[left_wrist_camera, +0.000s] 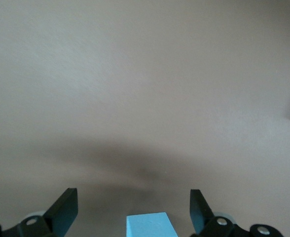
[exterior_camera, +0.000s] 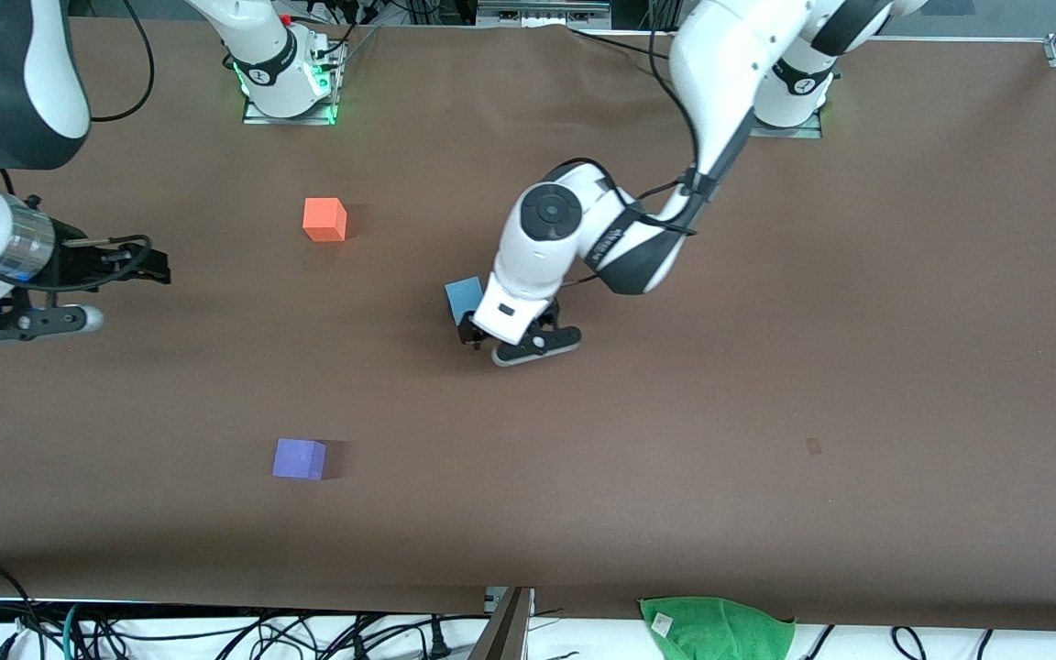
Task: Place blue block between orange and purple blocks
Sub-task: 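Lower the blue cube onto the table and open the left gripper, then retract the left gripper while the right gripper reaches the blue cube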
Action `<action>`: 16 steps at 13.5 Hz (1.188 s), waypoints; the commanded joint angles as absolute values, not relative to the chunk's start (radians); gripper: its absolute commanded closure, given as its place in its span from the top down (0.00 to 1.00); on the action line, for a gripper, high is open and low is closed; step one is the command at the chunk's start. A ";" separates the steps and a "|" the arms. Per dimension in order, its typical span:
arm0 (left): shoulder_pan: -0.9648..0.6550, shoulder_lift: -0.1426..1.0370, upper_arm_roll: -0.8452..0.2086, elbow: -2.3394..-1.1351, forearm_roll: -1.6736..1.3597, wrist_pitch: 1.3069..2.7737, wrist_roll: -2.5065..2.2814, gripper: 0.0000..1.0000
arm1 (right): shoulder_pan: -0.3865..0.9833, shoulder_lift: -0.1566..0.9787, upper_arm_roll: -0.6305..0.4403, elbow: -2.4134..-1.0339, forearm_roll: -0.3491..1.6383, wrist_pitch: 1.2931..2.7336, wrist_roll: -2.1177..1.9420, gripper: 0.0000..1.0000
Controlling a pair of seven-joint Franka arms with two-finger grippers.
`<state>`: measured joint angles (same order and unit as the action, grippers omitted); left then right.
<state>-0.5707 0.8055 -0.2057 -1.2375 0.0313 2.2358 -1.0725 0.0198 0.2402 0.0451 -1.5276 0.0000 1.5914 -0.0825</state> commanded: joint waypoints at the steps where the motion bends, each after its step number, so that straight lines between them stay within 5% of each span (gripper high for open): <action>1: -0.416 0.686 -0.328 -1.279 0.037 2.091 -0.994 1.00 | 0.058 0.262 0.044 -1.514 0.067 1.609 -0.075 1.00; 7: -0.002 0.395 -0.616 -1.374 0.034 1.746 -0.834 1.00 | 0.244 0.319 0.044 -1.513 0.060 1.710 0.044 1.00; 16: 0.278 0.161 -0.609 -1.374 -0.097 1.438 -0.440 1.00 | 0.503 0.433 0.043 -1.592 0.049 1.932 0.240 1.00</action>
<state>0.2490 0.2418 -0.6229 -1.3270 -0.0647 1.4656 -0.5120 0.4487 0.4398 0.0516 -1.5441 0.0590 1.8703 0.1239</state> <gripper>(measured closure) 0.000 0.000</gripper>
